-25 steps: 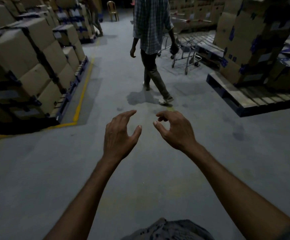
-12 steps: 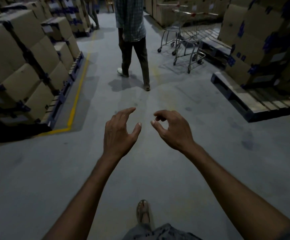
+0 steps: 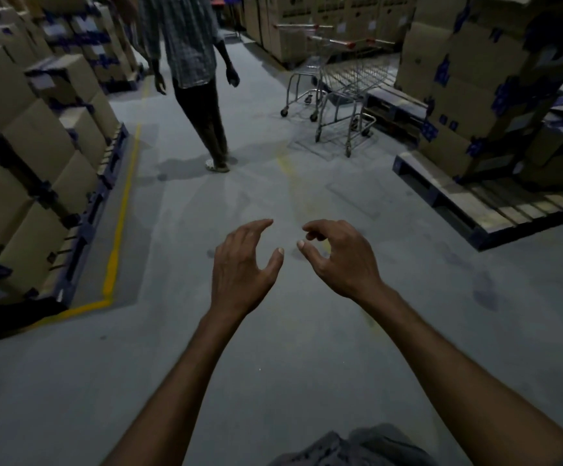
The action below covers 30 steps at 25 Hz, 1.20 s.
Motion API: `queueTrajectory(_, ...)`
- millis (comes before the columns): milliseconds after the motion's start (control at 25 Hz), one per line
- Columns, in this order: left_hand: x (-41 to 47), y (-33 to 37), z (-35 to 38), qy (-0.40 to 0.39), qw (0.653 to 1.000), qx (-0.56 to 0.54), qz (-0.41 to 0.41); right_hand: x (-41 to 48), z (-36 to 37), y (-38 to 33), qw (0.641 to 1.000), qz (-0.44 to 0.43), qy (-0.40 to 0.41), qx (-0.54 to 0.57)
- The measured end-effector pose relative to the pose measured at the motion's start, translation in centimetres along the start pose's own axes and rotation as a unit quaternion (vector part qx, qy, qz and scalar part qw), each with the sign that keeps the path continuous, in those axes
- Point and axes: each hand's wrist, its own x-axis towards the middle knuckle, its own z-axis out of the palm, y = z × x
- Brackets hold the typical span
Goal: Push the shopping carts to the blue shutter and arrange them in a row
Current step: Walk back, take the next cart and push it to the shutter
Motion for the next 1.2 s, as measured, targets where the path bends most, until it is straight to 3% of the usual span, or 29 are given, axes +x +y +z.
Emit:
queueTrajectory(560,24.2,-7.1,13.9,-0.019,0.999,-0.017,0.03,22.6,6.5,14.6,0.999,0.022,0.027,-0.016)
queueTrajectory(840,36.5,-10.8,17.6,0.03,0.998,0.047,0.032,36.2,9.2,19.6,0.995,-0.039,0.064,-0.069)
queueTrajectory(960,41.6,-13.6,19.1,0.036,0.995,0.084,0.047,41.4,12.0,20.9,0.987,-0.059,0.069,-0.13)
queueTrajectory(1200,52.8,-22.0,23.5,0.032,0.997,0.053,0.041,52.8,19.1,23.8,0.985,-0.058,0.06,-0.15)
